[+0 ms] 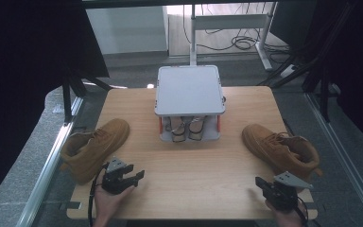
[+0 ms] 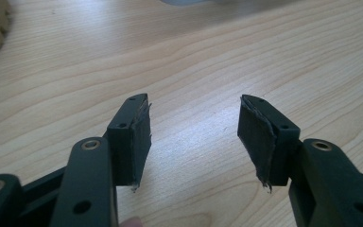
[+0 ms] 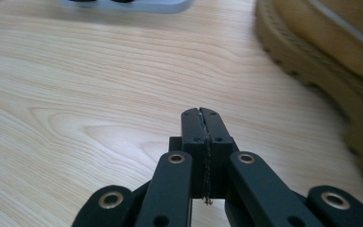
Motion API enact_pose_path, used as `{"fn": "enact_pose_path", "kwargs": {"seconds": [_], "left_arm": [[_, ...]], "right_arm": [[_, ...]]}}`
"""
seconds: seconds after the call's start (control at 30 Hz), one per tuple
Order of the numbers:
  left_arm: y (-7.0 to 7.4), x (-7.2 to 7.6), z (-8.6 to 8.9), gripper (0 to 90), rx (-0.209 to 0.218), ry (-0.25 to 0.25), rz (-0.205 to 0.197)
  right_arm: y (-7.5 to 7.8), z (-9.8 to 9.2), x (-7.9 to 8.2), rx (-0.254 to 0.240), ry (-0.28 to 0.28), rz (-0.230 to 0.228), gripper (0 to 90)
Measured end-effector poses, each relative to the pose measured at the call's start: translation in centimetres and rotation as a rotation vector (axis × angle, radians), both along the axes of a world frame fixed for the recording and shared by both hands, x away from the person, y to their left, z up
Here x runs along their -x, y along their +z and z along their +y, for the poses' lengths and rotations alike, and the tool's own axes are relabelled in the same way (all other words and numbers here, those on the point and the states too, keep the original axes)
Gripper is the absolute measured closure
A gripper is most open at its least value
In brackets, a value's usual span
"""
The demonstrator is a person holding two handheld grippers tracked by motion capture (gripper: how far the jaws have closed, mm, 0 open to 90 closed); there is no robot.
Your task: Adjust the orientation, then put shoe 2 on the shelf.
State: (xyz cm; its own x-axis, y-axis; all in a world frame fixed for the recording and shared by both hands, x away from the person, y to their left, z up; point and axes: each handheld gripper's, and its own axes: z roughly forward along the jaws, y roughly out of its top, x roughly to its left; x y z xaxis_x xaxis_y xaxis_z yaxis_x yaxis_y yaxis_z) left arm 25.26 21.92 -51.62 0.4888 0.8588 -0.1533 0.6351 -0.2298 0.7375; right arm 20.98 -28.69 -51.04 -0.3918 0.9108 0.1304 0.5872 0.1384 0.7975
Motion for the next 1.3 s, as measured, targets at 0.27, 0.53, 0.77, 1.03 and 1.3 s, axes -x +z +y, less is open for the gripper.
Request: {"fn": "enact_pose_path", "kwargs": {"seconds": [0.27, 0.53, 0.77, 1.03, 1.3], "left_arm": [[0.0, 0.0, 0.0, 43.9, 0.013, 0.002, 0.003], [-0.2, 0.2, 0.0, 44.0, 0.006, 0.004, 0.014], [1.2, 0.8, -0.3, 43.4, -0.003, 0.003, -0.023], [3.7, 1.0, 0.7, 42.8, 0.012, 0.03, -0.03], [9.0, 1.1, 3.9, 41.4, -0.036, 0.076, -0.077]], "right_arm": [[0.2, 3.3, -1.3, -0.03, 0.086, -0.005, 89.5], [0.0, 6.0, -2.5, -0.015, 0.148, -0.007, 84.8], [-0.2, 6.7, -3.6, -0.002, 0.21, 0.011, 78.1], [-0.8, 7.1, -4.9, 0.024, 0.245, 0.049, 62.2], [-1.0, 7.1, -4.2, 0.024, 0.248, 0.071, 54.1]]}}
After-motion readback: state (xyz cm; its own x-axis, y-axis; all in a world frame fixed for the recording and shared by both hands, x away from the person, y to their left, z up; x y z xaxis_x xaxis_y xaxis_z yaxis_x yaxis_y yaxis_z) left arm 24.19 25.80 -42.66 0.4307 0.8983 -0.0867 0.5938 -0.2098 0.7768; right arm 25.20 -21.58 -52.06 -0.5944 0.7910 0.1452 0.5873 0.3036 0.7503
